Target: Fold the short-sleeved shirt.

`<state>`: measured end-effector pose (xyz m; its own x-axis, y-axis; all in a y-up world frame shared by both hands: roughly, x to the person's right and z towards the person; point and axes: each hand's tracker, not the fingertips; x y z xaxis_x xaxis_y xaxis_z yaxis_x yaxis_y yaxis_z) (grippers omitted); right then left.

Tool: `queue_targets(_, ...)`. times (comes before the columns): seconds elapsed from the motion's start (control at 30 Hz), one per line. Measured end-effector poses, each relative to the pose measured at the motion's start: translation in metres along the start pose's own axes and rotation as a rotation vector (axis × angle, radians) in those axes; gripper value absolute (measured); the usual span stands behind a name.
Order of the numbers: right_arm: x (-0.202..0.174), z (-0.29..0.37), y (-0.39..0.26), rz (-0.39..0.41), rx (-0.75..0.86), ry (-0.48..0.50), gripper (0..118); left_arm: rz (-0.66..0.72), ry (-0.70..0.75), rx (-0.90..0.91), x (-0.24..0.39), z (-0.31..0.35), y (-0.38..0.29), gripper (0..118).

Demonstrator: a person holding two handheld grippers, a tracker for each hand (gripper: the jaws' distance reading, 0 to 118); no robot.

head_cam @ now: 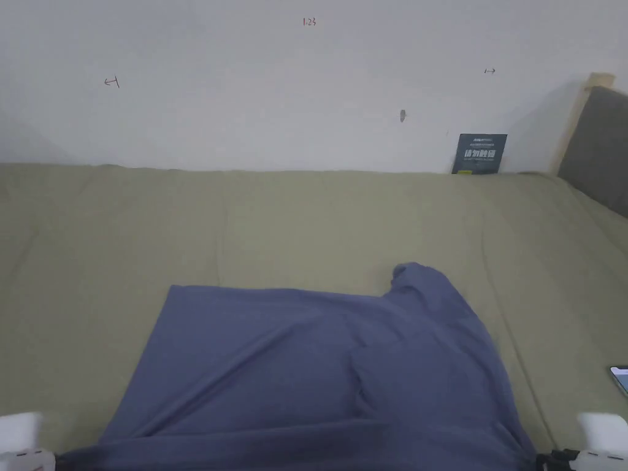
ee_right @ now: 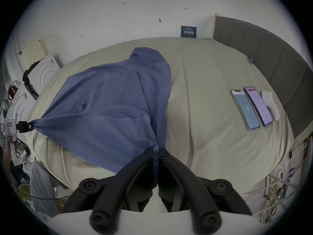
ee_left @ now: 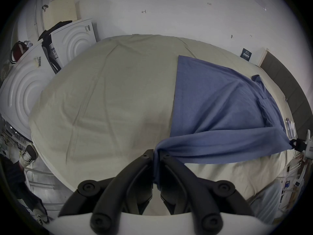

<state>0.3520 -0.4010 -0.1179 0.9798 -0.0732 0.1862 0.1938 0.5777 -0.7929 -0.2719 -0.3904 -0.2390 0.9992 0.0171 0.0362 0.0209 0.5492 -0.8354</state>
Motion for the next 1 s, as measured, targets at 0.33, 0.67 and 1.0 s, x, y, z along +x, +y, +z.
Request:
queue_targets(0.33, 0.006, 0.002, -0.027, 0.002, -0.041, -0.003, 3, 0.027, -0.026, -0.026, -0.008, 0.017, -0.027, 5)
queue_targets(0.67, 0.012, -0.007, -0.029, -0.014, -0.064, -0.006, 3, 0.009, -0.023, -0.044, -0.006, 0.013, -0.031, 5)
queue_targets(1.0, -0.004, 0.033, -0.012, -0.011, 0.006, -0.064, 116, -0.016, -0.069, 0.014, -0.009, 0.021, -0.041, 116)
